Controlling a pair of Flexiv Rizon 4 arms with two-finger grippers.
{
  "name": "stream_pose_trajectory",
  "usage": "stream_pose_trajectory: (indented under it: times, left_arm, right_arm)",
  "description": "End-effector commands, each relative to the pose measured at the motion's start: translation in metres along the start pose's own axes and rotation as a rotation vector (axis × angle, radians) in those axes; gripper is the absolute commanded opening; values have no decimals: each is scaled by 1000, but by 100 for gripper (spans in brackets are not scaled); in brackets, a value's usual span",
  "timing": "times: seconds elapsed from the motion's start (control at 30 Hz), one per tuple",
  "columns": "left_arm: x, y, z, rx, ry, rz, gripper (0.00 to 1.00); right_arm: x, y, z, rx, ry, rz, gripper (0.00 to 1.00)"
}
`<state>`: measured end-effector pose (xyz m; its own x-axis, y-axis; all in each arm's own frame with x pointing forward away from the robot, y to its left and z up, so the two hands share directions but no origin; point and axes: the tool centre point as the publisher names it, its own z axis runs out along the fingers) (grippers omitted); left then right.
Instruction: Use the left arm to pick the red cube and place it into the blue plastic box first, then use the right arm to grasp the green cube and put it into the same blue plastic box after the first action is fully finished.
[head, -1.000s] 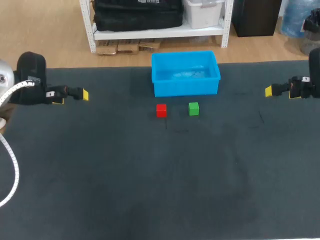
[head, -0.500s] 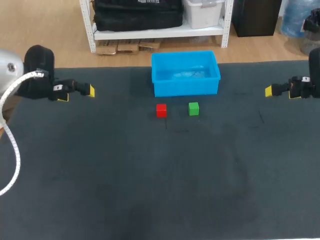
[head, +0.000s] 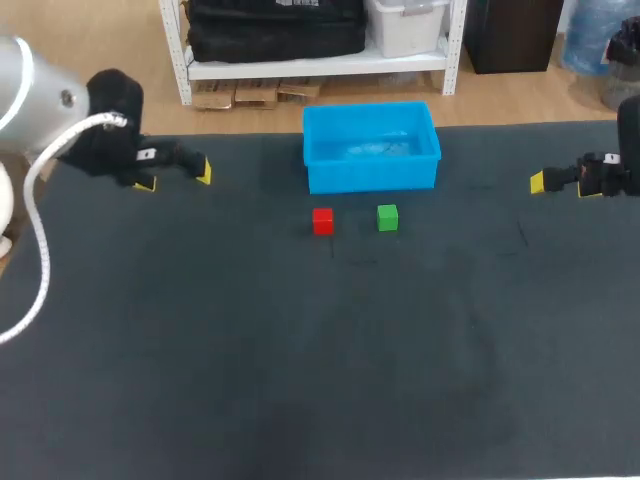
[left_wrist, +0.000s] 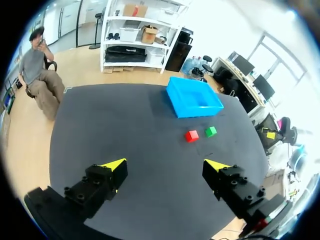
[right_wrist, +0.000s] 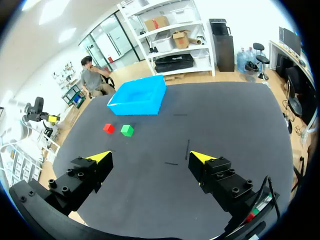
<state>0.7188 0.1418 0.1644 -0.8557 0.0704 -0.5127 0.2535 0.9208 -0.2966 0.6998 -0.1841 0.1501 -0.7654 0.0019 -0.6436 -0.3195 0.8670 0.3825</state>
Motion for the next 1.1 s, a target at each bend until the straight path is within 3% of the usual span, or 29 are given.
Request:
stream_pose_trajectory:
  times: [0.03,0.37,1.1]
  left_arm:
    - [-12,-7,7,-146,48,1,100]
    - [-23,-23,20,-183,68,5,100]
    - [-30,-83,71,-234,120,-77,100]
  right_arm:
    - [0,0,0,-1,1,-1,100]
    - [0,0,0,-1,1,-1,100]
    - [0,0,0,-1,1,-1,100]
